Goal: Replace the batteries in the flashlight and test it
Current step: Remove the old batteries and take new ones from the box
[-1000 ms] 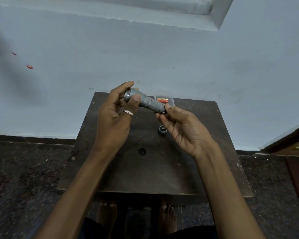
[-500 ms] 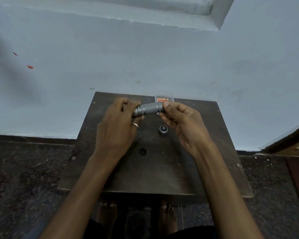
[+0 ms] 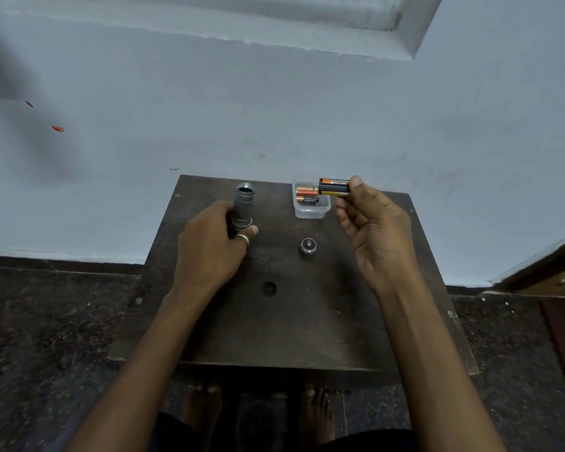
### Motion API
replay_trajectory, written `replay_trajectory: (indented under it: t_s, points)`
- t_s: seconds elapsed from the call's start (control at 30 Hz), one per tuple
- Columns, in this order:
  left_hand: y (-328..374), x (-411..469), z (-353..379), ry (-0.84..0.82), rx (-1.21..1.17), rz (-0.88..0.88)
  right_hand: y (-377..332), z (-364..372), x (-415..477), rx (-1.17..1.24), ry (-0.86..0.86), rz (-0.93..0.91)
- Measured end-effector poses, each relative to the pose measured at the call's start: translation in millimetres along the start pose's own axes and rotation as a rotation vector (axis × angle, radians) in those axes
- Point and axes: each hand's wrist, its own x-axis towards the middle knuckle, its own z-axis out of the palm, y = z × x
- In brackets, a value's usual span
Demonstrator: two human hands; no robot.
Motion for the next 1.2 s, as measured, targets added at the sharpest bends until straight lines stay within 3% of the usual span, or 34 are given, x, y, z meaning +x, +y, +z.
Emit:
replay_trajectory:
  t_s: [0.1, 0.37, 0.63, 0.8, 1.0, 1.1, 1.2]
  points:
    - [-3, 1, 2, -0.065, 0.009, -0.051, 1, 1, -1, -0.026, -0.005, 0.009]
    - [-3, -1, 2, -0.049, 0.044, -0.054, 3, 2, -1, -0.061, -0.027, 0.034]
    - [-1, -12, 2, -0.092, 0.3, -0.167, 5, 4, -3, -0.082, -0.047, 0.052]
    - [14, -23, 4, -0.137, 0.294, -0.193, 6, 3, -5, -0.164, -0.066, 0.074]
    - [36, -26, 18, -0.236, -0.189, -0.06, 8, -2, -7, -0.279, -0.081, 0.09]
    - [51, -20, 21, -0.365, -0.684, -0.294, 8, -4, -6, -0.318, -0.081, 0.071]
    - [62, -15, 18, -0.469, -0.971, -0.455, 8, -5, -5, -0.346, -0.124, 0.051]
